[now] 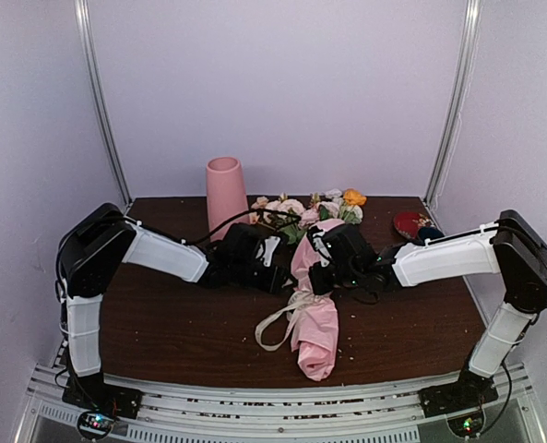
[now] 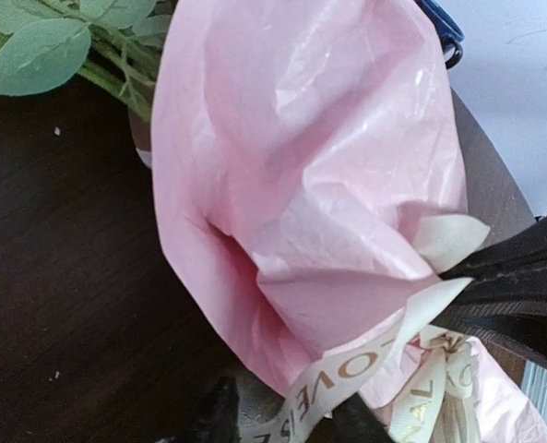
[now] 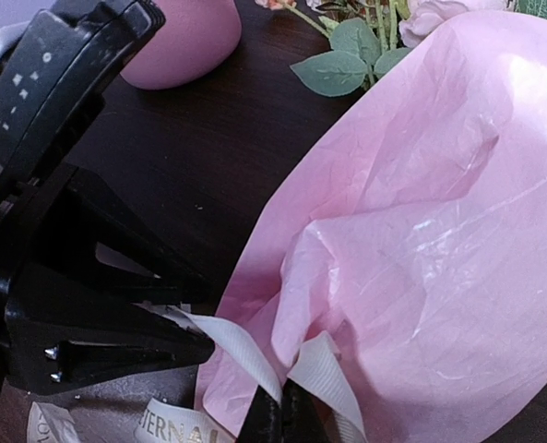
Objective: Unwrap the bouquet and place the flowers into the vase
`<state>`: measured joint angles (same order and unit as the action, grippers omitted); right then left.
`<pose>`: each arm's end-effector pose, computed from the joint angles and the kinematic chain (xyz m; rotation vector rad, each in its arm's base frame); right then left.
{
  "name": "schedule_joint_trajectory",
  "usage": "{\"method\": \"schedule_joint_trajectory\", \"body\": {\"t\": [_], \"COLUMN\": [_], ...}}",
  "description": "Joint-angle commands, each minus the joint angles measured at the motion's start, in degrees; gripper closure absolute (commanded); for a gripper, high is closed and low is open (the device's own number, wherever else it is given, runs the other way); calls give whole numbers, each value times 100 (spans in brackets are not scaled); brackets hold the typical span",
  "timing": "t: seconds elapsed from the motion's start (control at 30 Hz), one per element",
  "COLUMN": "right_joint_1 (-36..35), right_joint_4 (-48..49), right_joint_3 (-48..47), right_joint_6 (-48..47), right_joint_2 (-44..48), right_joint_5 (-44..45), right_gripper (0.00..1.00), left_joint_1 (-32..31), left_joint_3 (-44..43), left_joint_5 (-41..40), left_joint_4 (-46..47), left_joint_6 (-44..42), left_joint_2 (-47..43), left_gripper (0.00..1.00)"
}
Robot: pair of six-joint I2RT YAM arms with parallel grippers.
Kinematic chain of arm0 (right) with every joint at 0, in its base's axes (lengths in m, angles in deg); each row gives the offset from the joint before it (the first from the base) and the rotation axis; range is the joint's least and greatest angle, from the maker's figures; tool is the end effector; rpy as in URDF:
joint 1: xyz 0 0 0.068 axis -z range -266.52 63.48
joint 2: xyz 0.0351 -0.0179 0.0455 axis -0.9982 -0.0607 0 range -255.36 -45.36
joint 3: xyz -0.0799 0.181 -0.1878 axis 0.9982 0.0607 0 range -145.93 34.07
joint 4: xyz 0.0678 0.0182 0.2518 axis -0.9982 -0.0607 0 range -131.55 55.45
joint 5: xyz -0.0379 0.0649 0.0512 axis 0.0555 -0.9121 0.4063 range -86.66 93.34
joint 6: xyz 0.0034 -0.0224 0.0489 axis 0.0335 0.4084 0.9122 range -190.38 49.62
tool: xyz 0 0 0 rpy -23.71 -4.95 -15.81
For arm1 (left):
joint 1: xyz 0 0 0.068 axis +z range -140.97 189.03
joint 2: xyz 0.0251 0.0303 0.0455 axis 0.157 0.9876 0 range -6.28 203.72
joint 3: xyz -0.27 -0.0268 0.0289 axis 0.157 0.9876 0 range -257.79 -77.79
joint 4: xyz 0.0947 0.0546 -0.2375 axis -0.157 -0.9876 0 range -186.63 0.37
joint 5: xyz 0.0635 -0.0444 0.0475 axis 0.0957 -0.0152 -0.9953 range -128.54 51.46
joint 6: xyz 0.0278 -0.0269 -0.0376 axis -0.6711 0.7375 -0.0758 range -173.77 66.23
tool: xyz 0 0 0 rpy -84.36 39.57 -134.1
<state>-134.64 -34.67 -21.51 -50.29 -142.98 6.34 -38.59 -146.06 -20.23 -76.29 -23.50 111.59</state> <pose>0.2406 0.2656 0.1821 -0.5469 2.3044 0.5375 0.2848 -0.3288 0.1354 0.5531 2.3314 -1.0598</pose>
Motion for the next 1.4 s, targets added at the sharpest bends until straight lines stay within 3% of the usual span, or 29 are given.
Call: {"method": "schedule_joint_trajectory", "body": {"t": [0.0,0.03,0.17,0.4,0.67,0.73,0.97,1.07,1.23,1.37], "right_joint_1": [21,22,17,10,-140,-173,-227,-228,-241,-239], "right_joint_4": [175,152,-49,-471,353,638,1582,1882,2644,3122], "right_joint_3": [-104,-130,-270,76,1674,1989,2440,2582,2983,3178], "right_joint_6": [-5,6,138,732,2132,2405,2936,3087,3552,3834], "right_joint_2": [128,134,236,1050,1637,1634,1104,844,517,290], "right_joint_5": [-173,-191,-247,-91,-699,-708,-964,-990,-898,-867], "right_gripper": [100,100,76,33,14,1,4,17,49,63], "left_joint_1": [42,40,40,38,40,31,12,-34,-64,-66], "left_joint_3": [-190,-206,-241,21,153,158,15,-116,-392,-585], "left_joint_5": [105,103,196,246,296,304,358,339,268,183], "left_joint_4": [107,107,130,297,495,511,336,181,-156,-345], "left_joint_6": [-156,-172,-219,-130,108,136,159,129,-15,-76], "left_joint_2": [61,61,11,-280,-665,-768,-1147,-1357,-1749,-2030], "left_gripper": [72,78,99,100,100,100,100,100,100,100]}}
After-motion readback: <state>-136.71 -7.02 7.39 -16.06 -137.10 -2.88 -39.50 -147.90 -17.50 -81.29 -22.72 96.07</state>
